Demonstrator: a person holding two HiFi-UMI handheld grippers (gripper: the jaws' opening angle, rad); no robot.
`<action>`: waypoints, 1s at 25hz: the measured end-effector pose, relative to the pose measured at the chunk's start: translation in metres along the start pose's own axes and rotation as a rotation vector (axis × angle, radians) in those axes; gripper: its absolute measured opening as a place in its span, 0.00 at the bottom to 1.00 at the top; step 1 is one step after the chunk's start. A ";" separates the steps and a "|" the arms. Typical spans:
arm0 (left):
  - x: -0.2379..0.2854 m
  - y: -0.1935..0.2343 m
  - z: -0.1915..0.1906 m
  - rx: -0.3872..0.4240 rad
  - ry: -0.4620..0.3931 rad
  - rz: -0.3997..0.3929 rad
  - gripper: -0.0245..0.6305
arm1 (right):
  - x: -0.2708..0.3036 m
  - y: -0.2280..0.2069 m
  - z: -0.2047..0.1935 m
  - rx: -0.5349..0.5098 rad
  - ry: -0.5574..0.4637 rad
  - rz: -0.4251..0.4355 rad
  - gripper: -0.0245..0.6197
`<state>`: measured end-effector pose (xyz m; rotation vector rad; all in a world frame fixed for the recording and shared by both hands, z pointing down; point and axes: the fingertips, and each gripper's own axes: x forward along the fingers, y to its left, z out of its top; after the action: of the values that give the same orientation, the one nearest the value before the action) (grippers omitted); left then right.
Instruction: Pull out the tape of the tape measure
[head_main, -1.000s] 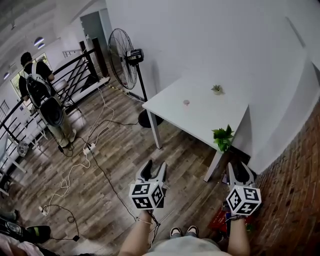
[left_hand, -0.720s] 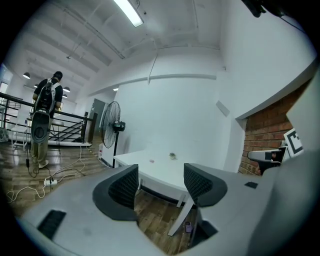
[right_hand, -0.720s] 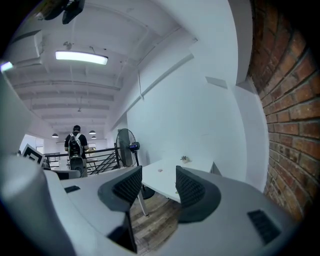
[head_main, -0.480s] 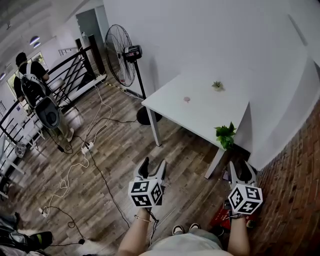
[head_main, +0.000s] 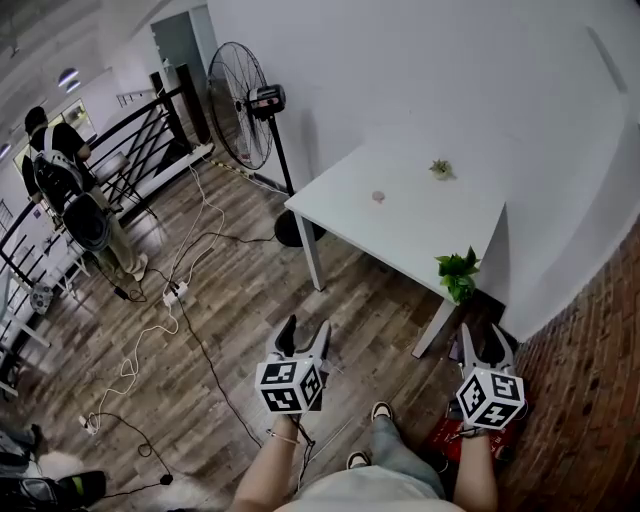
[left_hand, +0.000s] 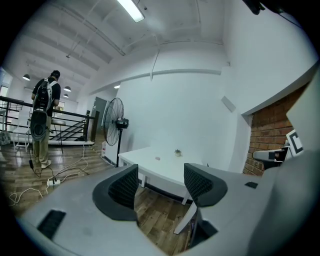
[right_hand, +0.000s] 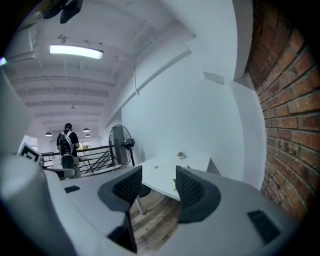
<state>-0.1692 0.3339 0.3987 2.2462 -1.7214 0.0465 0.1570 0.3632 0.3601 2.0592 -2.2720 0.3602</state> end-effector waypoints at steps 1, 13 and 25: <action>0.005 0.001 0.001 -0.003 -0.001 0.003 0.44 | 0.006 0.000 0.000 -0.002 0.001 0.003 0.36; 0.091 0.011 0.024 0.020 0.010 0.049 0.44 | 0.108 -0.026 0.027 0.034 -0.021 0.036 0.36; 0.198 0.007 0.049 0.057 0.015 0.060 0.44 | 0.204 -0.069 0.043 0.058 -0.006 0.026 0.36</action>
<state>-0.1292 0.1339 0.3954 2.2285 -1.8011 0.1271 0.2077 0.1500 0.3671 2.0612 -2.3211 0.4270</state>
